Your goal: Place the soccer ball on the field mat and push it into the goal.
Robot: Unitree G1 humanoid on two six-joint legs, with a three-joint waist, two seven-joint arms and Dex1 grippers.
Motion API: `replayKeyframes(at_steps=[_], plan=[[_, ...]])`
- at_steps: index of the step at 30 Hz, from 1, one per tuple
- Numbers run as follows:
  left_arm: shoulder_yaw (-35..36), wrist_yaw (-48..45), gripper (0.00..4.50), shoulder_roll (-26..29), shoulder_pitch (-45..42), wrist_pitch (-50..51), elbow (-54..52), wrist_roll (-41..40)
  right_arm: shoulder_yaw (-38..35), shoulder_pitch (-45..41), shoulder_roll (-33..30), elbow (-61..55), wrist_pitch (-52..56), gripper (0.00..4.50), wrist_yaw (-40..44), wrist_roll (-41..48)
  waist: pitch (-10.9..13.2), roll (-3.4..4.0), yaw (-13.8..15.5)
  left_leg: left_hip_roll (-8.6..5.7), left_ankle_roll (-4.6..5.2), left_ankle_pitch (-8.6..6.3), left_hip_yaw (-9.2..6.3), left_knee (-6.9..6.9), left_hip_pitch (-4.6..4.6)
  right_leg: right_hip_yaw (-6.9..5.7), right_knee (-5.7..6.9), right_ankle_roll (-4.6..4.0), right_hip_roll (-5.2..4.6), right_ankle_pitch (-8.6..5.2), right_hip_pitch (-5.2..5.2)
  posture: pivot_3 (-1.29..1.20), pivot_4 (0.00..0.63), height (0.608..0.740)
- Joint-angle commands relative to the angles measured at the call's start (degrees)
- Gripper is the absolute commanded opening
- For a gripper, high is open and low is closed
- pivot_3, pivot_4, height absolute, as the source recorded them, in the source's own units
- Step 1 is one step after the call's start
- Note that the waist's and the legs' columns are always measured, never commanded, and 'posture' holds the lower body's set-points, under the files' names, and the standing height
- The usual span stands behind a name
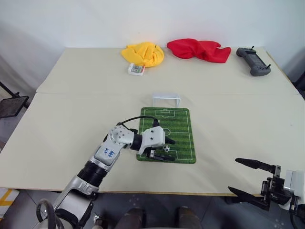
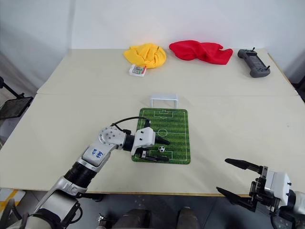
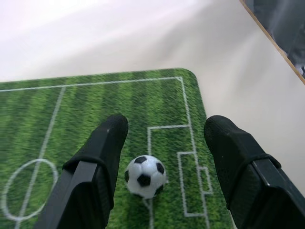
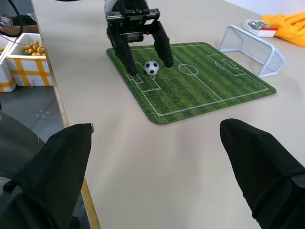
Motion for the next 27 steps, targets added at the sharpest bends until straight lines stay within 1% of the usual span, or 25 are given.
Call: replayKeyframes(at_steps=[1, 4, 6, 12, 15, 19, 22, 23, 27], plan=[[2.67, 0.04, 3.02, -0.52, -0.12, -0.45, -2.37, -2.86, -0.11, 0.40, 0.21, -1.30, 0.12, 4.50, -0.42, 0.54, 0.00, 0.00, 0.00, 0.00, 0.00, 0.00, 0.00, 0.00, 0.00, 0.00, 0.00, 0.00, 0.00, 0.00, 0.00, 0.00, 0.150, 0.740], [5.33, -1.63, 3.02, -0.20, 0.05, 1.66, -3.52, -6.87, 0.34, 0.08, 0.08, -1.33, 0.32, 4.50, -0.65, 0.53, 0.00, 0.00, 0.00, 0.00, 0.00, 0.00, 0.00, 0.00, 0.00, 0.00, 0.00, 0.00, 0.00, 0.00, 0.00, 0.00, 0.150, 0.740], [7.53, -3.60, 3.02, 0.98, 0.46, 2.40, -4.22, -9.86, 0.45, -0.17, 0.03, -1.33, 0.49, 4.50, -0.67, 0.56, 0.00, 0.00, -0.14, 0.00, 0.00, 0.00, 0.00, 0.00, 0.00, 0.00, 0.01, 0.00, 0.00, 0.00, 0.00, 0.00, 0.150, 0.740], [14.11, -9.93, 3.02, 7.07, 2.77, -0.01, -3.25, -15.44, 0.21, -0.73, -0.20, -1.07, 0.75, 4.50, -0.44, 0.80, -0.02, 0.04, -0.21, 0.03, -0.01, 0.00, 0.00, -0.01, 0.03, 0.01, 0.05, -0.01, 0.01, 0.00, -0.02, 0.00, 0.150, 0.740], [16.78, -12.06, 2.41, 9.95, 4.59, 0.21, -3.09, -17.51, 0.11, -0.79, -0.27, -1.04, 0.78, 4.50, -0.35, 0.89, -0.02, 0.04, -0.19, 0.02, -0.01, 0.00, -0.01, 0.00, 0.03, 0.01, 0.04, -0.01, 0.00, 0.00, -0.01, 0.00, 0.150, 0.740], [17.70, -15.74, 1.17, 13.65, 10.85, 0.42, -7.06, -19.46, 0.09, -0.99, 0.02, -0.59, 0.29, 4.50, -0.27, 0.78, -0.04, 0.06, -0.16, 0.02, 0.00, 0.00, -0.02, -0.02, 0.04, 0.01, 0.04, -0.01, -0.02, 0.01, 0.00, 0.00, 0.150, 0.740], [15.07, -15.31, 0.26, 12.84, 13.97, -0.20, -9.38, -18.23, 0.01, -2.72, 0.62, 1.19, -1.96, 4.50, -0.25, 0.03, -0.03, 0.06, -0.05, 0.03, -0.01, -0.01, -0.03, -0.05, 0.04, 0.00, 0.03, -0.02, -0.02, 0.00, -0.01, 0.00, 0.150, 0.740], [14.10, -14.82, 0.02, 12.30, 14.59, -0.17, -9.81, -17.61, -0.02, -3.03, 0.65, 1.50, -2.20, 4.50, -0.20, 0.02, -0.04, 0.07, 0.01, 0.02, -0.01, -0.01, -0.04, -0.02, 0.03, 0.00, 0.02, -0.02, -0.02, 0.01, 0.01, 0.00, 0.150, 0.740], [11.06, -12.08, 0.02, 10.06, 15.90, -0.17, -11.01, -15.55, 0.05, -2.84, 0.33, 1.22, -2.13, 4.50, 0.62, 0.49, -0.03, 0.06, 0.04, -0.01, 0.01, 0.00, -0.03, 0.03, 0.04, 0.00, -0.01, -0.03, -0.06, 0.01, 0.07, 0.00, 0.150, 0.740]])
